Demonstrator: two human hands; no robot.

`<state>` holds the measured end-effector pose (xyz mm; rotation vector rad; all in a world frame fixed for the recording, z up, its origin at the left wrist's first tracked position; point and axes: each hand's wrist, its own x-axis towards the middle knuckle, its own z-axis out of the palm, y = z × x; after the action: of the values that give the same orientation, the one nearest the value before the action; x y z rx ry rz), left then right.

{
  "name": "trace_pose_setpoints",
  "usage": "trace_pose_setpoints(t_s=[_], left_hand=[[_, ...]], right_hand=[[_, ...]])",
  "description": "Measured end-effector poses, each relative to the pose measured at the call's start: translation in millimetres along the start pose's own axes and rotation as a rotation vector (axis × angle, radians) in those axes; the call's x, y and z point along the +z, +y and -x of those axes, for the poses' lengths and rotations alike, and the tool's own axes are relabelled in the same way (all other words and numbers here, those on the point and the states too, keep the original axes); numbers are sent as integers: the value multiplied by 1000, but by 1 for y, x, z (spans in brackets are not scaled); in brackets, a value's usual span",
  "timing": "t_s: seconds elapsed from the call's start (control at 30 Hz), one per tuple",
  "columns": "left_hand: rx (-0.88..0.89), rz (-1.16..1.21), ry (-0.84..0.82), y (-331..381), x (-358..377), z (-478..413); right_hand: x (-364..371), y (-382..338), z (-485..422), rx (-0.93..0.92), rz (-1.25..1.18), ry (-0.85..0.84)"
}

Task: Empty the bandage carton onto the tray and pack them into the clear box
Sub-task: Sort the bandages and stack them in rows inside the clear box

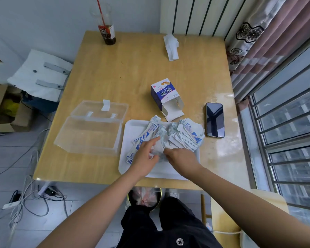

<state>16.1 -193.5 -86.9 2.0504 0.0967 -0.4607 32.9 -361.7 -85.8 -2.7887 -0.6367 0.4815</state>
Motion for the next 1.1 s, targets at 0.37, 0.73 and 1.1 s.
trace_pose_setpoints(t_s=[0.37,0.73,1.1], left_hand=[[76,-489,-34,-29,20,10],[82,-548,-18,-22,29,14],[72,-527,-29,-30,33,15]], right_hand=[[50,24,28,18,-111,78],[36,17,23,47,-107,34],[42,16,28,111,-179,-21]])
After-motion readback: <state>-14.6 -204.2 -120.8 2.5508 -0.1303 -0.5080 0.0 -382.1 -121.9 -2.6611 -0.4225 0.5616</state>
